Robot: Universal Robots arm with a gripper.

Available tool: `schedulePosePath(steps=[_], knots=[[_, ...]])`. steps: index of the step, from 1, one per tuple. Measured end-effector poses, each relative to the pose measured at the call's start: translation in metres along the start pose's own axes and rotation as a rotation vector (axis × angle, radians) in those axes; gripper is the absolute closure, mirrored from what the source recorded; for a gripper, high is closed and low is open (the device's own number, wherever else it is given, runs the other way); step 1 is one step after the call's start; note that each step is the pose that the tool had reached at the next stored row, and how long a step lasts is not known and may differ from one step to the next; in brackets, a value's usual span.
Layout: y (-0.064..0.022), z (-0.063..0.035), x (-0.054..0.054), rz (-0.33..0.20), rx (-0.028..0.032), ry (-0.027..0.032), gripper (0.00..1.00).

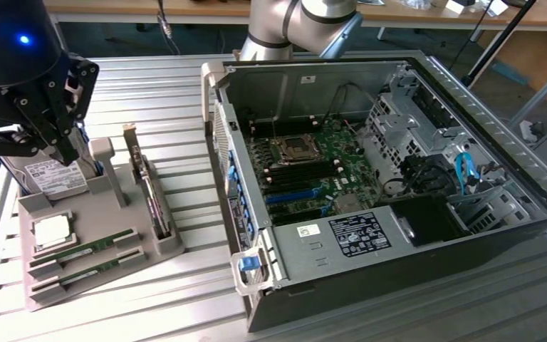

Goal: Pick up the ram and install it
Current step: 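Pick up the ram and move it above insertion slot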

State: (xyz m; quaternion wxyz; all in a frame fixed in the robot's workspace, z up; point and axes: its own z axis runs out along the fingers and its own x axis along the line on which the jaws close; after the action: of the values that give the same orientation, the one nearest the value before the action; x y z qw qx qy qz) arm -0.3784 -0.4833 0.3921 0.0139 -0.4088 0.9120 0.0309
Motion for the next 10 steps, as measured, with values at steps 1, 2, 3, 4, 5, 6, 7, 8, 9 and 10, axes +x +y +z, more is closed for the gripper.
schedulePosePath(steps=[1, 2, 3, 4, 5, 6, 7, 8, 9, 10], knots=[[0.0, 0.0, 0.0, -0.009, -0.0005, 0.0004, 0.89], [-0.0001, 0.0, 0.0001, -0.018, -0.0009, 0.0008, 0.89], [-0.0001, 0.0, 0.0001, -0.026, -0.0013, 0.0011, 0.89], [-0.0001, 0.0, 0.0001, -0.035, -0.0017, 0.0015, 0.89], [-0.0001, 0.0, 0.0001, -0.043, -0.0021, 0.0019, 0.89], [-0.0002, 0.0, 0.0002, -0.052, -0.0026, 0.0023, 0.89], [-0.0002, 0.0, 0.0002, -0.06, -0.0031, 0.0026, 0.89], [-0.0002, 0.0, 0.0002, -0.069, -0.0035, 0.0031, 0.89], [-0.0002, 0.0, 0.0002, -0.078, -0.0039, 0.0034, 0.89], [-0.0002, 0.0, 0.0003, -0.086, -0.0044, 0.0038, 0.89]])
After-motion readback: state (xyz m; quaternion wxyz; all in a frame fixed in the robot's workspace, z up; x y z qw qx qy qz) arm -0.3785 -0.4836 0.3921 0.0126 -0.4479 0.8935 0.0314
